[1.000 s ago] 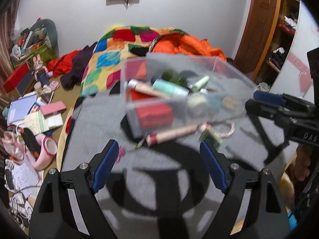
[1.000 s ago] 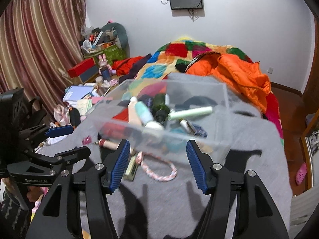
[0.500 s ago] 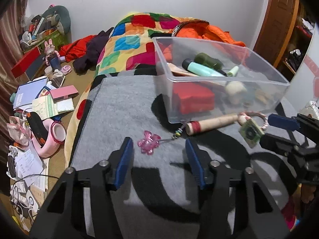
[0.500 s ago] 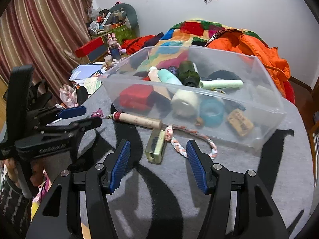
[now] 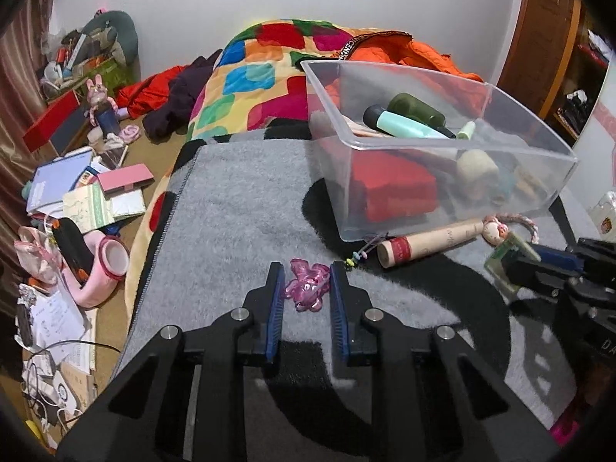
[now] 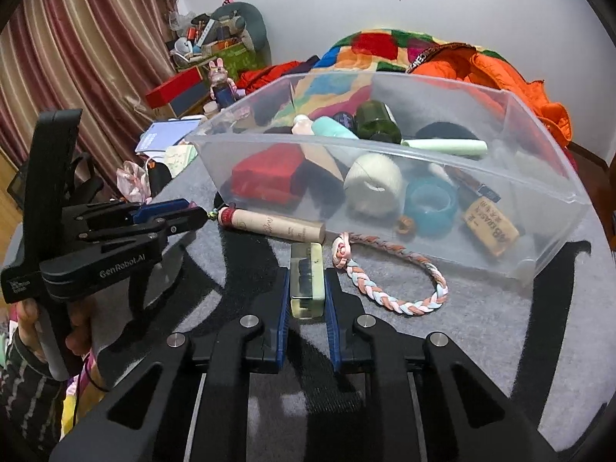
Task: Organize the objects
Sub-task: 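Grasp the pink butterfly keychain with the left tool while the right tool grasps the small block, then lower the pink keychain and small block into the clear box, open both tools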
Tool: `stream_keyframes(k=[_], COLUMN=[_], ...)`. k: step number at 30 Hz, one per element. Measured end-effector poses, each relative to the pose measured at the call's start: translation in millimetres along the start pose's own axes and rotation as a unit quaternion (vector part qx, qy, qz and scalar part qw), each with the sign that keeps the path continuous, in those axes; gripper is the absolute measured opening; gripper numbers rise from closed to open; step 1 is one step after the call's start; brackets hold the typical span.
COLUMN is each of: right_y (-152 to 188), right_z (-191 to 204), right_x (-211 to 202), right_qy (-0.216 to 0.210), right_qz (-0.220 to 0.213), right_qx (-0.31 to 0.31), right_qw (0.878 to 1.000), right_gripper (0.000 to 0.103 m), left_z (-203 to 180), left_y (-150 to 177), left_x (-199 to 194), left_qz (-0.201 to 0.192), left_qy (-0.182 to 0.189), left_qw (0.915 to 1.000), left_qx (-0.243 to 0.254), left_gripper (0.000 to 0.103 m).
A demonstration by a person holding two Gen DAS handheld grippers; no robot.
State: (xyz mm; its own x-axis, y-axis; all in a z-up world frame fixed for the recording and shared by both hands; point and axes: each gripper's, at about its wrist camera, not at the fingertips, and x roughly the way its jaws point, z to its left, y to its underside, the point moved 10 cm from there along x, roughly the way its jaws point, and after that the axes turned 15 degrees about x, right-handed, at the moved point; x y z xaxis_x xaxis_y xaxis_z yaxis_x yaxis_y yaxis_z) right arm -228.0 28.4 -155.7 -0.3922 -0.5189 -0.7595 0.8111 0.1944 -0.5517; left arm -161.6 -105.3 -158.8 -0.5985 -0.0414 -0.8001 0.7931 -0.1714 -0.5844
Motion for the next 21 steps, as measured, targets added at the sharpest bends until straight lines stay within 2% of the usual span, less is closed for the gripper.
stream_keyframes(k=[7, 14, 21], right_y=[-6.6, -23.5, -41.2], right_z=[-7.6, -18.6, -32.5], right_x=[-14.4, -40.2, -60.3], right_qy=[-0.004, -0.002, 0.003], right_qz=[-0.015, -0.05, -0.079], right_qx=[0.01, 0.024, 0.038], right_qw=[1.0, 0.998, 0.996], right_gripper=[0.015, 0.015, 0.015], left_z=[-16.1, -39.4, -55.5], left_y=[-4.3, -28.7, -55.0], left_x=[-23.8, -60.7, -81.6], left_qz=[-0.021, -0.069, -0.097], left_qy=[0.007, 0.031, 0.04], left_qw=[0.9998, 0.9972, 0.9943], left_qx=[0.002, 0.006, 0.016], left_gripper=[0.022, 0.022, 0.022])
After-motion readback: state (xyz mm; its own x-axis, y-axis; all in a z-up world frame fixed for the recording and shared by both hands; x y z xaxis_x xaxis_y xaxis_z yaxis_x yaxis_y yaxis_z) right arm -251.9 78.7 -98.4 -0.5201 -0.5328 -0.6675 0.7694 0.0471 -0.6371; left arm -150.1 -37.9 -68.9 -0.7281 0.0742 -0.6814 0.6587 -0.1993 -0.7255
